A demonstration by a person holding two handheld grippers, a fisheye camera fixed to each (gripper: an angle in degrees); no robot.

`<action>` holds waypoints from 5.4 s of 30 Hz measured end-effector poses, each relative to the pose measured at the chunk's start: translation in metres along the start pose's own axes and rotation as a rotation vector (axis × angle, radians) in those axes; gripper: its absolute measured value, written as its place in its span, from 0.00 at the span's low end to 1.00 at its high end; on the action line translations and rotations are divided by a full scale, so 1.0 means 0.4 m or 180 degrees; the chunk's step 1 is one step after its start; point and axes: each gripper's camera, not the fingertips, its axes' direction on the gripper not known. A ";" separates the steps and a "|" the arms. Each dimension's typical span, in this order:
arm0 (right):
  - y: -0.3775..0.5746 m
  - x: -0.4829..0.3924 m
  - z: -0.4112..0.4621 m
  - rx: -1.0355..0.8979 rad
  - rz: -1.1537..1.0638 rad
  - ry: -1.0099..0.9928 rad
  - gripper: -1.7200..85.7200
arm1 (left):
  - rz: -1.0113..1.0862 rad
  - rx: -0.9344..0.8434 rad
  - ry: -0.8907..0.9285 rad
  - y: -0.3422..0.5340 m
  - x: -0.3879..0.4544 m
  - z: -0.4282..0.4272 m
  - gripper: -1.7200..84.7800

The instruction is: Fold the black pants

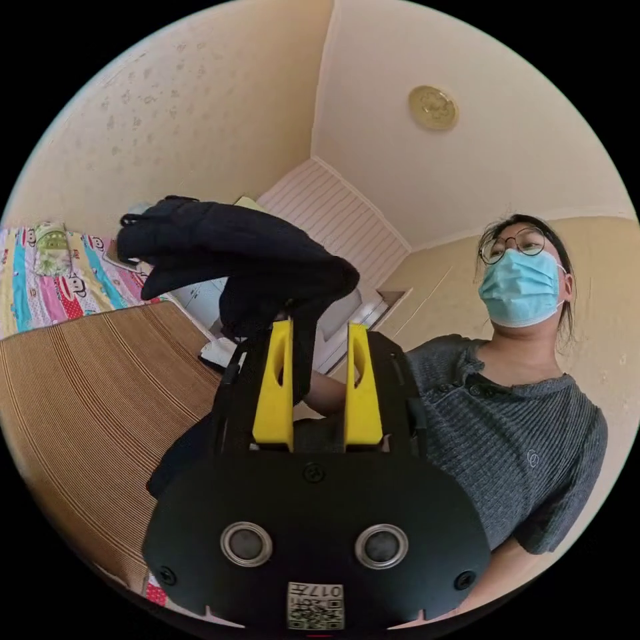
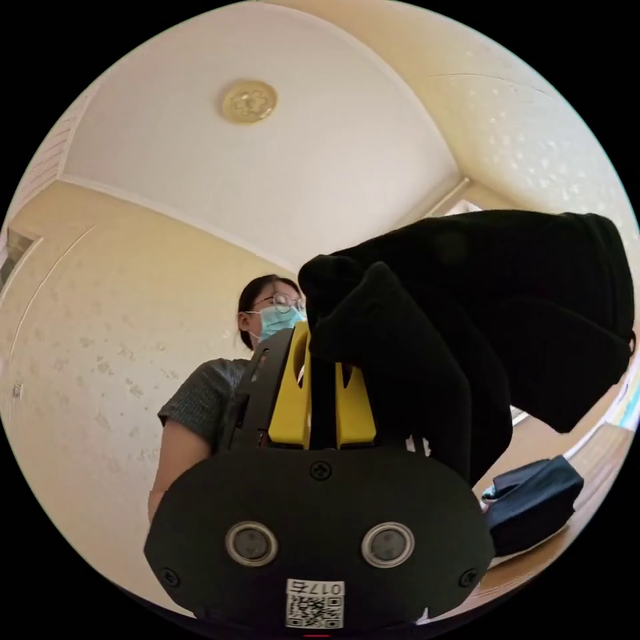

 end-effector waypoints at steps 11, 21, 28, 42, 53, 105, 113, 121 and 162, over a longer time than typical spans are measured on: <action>0.180 -0.028 -0.181 0.0088 0.0328 0.0098 0.02 | -0.2917 0.0926 0.2886 0.175 -0.494 0.102 0.16; 0.249 0.019 -0.317 0.1139 -0.0432 -0.1205 0.02 | -0.2895 0.1178 0.2421 0.121 -0.578 0.034 0.19; 0.413 0.216 -0.312 0.0898 0.0421 -0.0977 0.03 | -0.2742 0.1734 0.2542 0.044 -0.627 0.028 0.13; 0.620 0.356 -0.288 -0.1192 0.1506 0.4324 0.13 | -0.0230 0.1693 0.0526 -0.215 -0.363 -0.096 0.07; 1.017 0.677 0.009 -0.2187 0.0707 0.4391 0.23 | -0.0822 0.1042 -0.0148 -0.165 -0.436 0.213 0.03; 1.619 0.912 0.537 -0.2125 -0.2788 0.6734 0.07 | 0.0283 0.1359 -0.0200 -0.364 0.232 0.287 0.03; 1.309 0.751 0.561 -0.0414 -0.2150 0.6774 0.04 | 0.0365 0.1205 -0.0513 -0.218 0.211 0.210 0.04; 1.231 0.707 0.831 0.0075 -0.2945 0.6488 0.04 | 0.0054 0.0334 -0.1392 -0.090 0.165 0.339 0.15; 0.305 0.396 0.893 -0.0913 -0.1433 0.5799 0.05 | 0.1406 0.0716 -0.1692 -0.373 0.459 0.277 0.08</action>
